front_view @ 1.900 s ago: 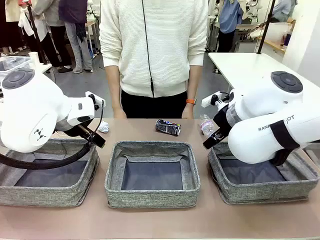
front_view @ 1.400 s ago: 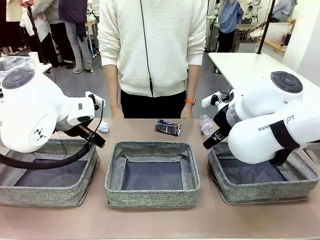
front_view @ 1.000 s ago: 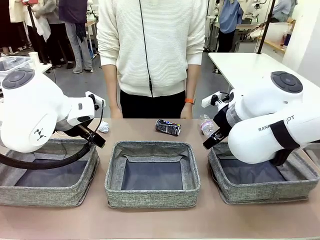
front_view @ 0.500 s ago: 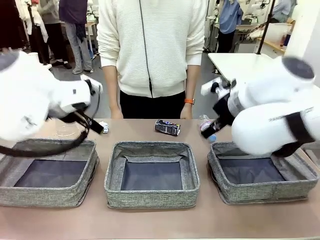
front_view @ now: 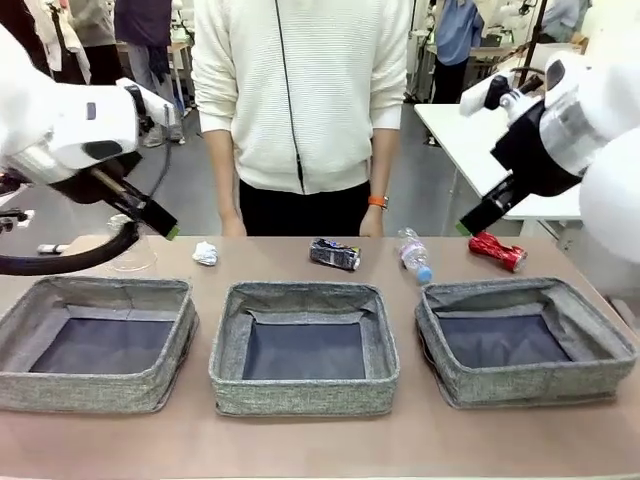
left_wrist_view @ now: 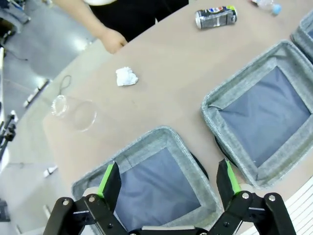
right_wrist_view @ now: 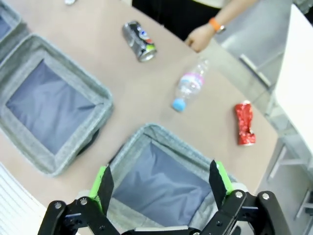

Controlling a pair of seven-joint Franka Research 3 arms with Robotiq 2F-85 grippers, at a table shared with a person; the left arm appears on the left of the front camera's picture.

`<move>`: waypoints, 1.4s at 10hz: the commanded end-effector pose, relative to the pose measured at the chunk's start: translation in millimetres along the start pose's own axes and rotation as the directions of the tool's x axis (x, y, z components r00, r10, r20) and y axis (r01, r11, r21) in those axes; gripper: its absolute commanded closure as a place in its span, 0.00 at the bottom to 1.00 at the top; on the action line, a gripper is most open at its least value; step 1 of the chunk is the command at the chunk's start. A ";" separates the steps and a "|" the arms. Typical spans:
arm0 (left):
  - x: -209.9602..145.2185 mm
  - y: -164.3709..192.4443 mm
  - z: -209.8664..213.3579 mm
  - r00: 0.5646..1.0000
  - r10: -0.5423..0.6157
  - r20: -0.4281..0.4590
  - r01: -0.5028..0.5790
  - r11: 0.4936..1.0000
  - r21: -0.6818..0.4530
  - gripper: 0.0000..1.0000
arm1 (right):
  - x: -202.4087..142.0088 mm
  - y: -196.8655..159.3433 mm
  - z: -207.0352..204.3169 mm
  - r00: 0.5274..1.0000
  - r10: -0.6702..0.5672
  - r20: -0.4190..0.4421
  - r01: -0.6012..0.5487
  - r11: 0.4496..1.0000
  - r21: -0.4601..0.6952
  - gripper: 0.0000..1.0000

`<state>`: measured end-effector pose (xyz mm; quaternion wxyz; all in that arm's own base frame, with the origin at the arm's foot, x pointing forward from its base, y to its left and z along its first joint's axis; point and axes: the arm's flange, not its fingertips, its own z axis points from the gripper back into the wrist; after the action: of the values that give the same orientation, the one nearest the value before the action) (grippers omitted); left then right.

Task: Sort the waste into the appropriate baskets.
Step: Pick up the waste item pointed out by the person.

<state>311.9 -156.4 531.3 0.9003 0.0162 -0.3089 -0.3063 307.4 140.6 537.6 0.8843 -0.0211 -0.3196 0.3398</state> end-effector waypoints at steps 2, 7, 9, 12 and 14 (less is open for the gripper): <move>-12.2 28.6 -4.9 0.996 0.087 0.013 -0.077 0.937 -0.341 0.00 | -30.3 -21.6 -4.8 0.991 -0.129 -0.045 0.133 0.987 0.090 0.00; -210.7 180.3 34.0 0.726 0.662 0.185 -0.188 0.450 -0.873 0.00 | -208.2 -139.9 35.6 0.668 -0.743 0.046 0.564 0.546 0.619 0.00; -254.3 201.1 17.7 0.554 0.805 0.214 -0.178 0.366 -0.913 0.00 | -258.7 -192.7 17.9 0.472 -0.880 -0.049 0.633 0.300 0.713 0.00; -274.2 247.5 42.9 0.553 0.807 0.209 -0.194 0.368 -0.909 0.00 | -276.5 -205.9 34.7 0.496 -0.867 -0.046 0.636 0.326 0.699 0.00; -274.2 247.5 42.9 0.553 0.807 0.209 -0.194 0.368 -0.909 0.00 | -276.5 -205.9 34.7 0.496 -0.867 -0.046 0.636 0.326 0.699 0.00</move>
<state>256.1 206.0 461.8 0.6827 -0.6110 -0.3956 -0.0636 258.4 -195.5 454.5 0.8167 0.4972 -0.2875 -0.0562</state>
